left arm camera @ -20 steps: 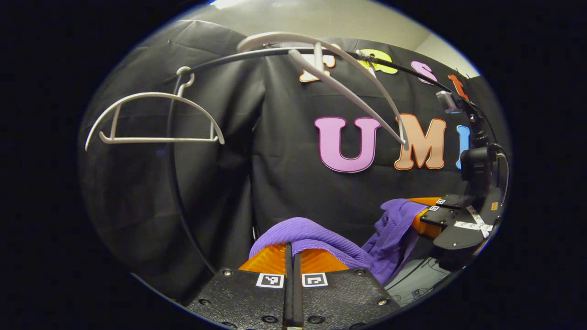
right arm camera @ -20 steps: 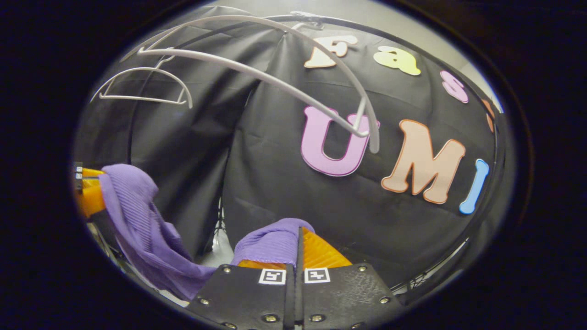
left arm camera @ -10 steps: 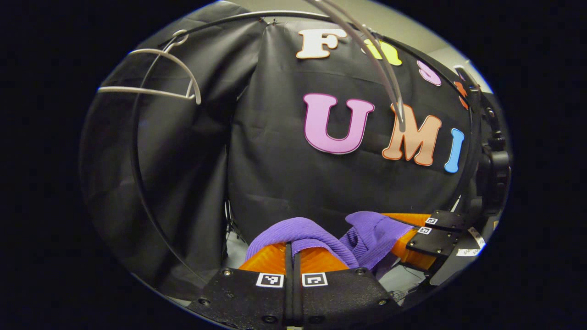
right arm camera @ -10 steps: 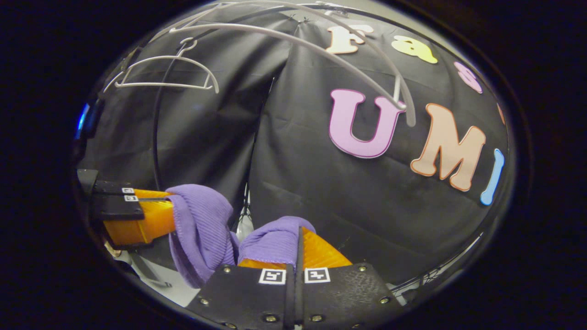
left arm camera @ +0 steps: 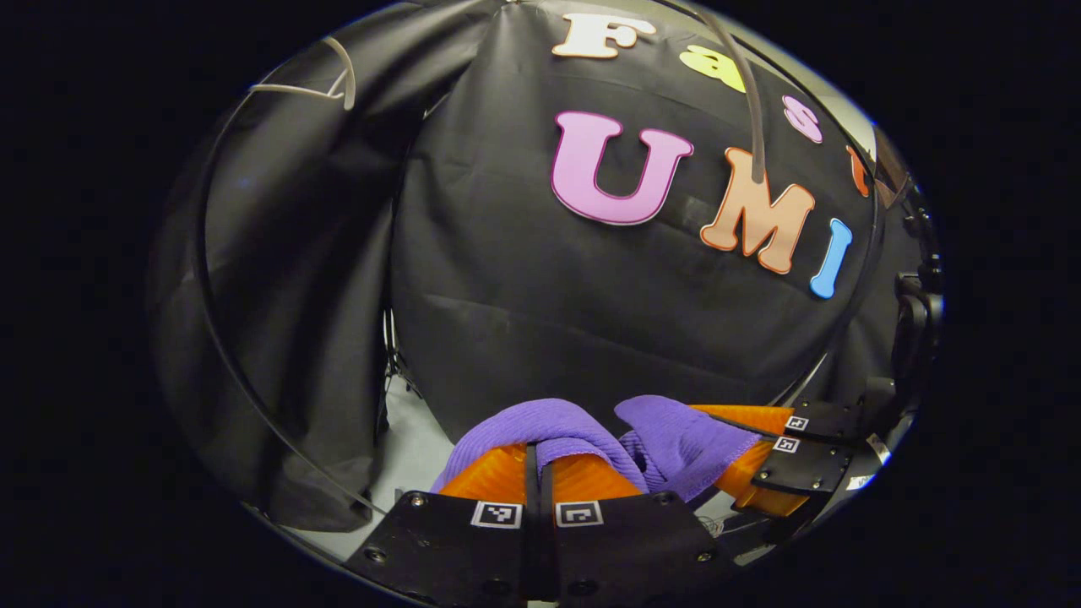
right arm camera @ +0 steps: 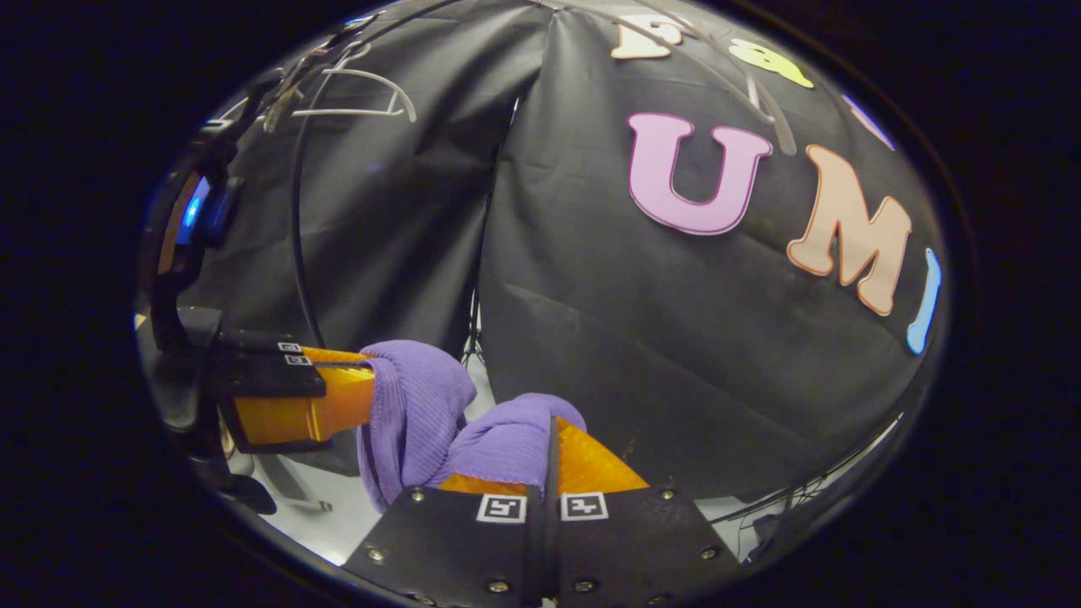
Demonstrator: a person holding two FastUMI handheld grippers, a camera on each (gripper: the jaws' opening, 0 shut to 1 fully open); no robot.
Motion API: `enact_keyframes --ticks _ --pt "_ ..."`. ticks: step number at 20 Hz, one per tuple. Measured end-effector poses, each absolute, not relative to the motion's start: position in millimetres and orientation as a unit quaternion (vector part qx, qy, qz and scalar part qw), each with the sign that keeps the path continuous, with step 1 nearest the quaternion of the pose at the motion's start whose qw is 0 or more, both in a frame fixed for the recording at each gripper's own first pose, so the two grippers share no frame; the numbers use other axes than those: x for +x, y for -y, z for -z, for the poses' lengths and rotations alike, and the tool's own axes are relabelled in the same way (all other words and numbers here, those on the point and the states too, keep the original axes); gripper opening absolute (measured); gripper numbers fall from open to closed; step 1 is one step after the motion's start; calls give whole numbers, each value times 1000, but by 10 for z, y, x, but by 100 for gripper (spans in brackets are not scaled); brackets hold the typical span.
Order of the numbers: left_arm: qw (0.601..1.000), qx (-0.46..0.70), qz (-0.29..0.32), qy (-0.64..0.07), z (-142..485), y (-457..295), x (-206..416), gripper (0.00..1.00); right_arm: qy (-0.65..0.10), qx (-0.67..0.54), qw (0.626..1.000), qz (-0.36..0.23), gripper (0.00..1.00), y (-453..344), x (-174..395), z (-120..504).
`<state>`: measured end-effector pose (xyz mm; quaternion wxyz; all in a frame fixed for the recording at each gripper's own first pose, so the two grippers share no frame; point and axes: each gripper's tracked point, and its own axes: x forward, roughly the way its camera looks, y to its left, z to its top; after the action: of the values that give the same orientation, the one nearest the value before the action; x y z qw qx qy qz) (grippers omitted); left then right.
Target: Grasp the clothes on the hanger with both hands and then place them into the laundry hamper below.
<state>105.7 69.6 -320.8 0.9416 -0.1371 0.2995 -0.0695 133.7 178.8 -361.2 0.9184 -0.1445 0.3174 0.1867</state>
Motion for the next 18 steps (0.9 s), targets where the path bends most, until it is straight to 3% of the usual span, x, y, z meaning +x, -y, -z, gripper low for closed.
enact_keyframes --ticks 18 --pt "879 -154 103 -440 4031 -423 724 1 -448 -117 872 -160 1 -1533 803 4383"
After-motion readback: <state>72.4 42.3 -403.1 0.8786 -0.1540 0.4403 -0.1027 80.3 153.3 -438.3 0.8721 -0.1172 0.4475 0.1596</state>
